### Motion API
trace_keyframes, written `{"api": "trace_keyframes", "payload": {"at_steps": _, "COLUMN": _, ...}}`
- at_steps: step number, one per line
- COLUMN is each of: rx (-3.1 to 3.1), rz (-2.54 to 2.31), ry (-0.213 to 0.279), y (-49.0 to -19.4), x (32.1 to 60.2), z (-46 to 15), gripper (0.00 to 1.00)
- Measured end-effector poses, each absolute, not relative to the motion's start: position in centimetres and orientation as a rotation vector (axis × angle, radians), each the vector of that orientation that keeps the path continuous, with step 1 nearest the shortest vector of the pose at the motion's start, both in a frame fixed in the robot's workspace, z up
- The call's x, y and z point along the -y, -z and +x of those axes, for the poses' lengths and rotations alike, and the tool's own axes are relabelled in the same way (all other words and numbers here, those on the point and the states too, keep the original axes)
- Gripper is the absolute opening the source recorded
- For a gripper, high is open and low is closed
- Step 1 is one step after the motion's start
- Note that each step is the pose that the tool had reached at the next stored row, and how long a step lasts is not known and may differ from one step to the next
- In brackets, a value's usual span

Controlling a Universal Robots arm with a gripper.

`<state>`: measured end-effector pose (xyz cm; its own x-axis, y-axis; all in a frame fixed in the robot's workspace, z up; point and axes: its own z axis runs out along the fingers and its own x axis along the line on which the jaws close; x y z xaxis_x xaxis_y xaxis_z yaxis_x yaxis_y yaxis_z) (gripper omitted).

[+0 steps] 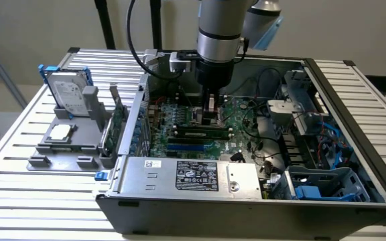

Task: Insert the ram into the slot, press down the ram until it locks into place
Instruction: 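Press down the ram until it locks into place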

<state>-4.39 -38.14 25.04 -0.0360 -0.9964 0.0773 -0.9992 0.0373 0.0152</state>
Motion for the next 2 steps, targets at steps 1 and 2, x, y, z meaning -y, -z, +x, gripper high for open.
{"api": "trace_keyframes", "payload": {"at_steps": 1, "rx": 2.214, "rz": 2.134, "ry": -0.066, "y": -25.04, "x": 38.14, "z": -4.39, "gripper": 0.11}}
{"api": "trace_keyframes", "payload": {"at_steps": 2, "rx": 2.214, "rz": 2.134, "ry": -0.066, "y": -25.04, "x": 38.14, "z": -4.39, "gripper": 0.11}}
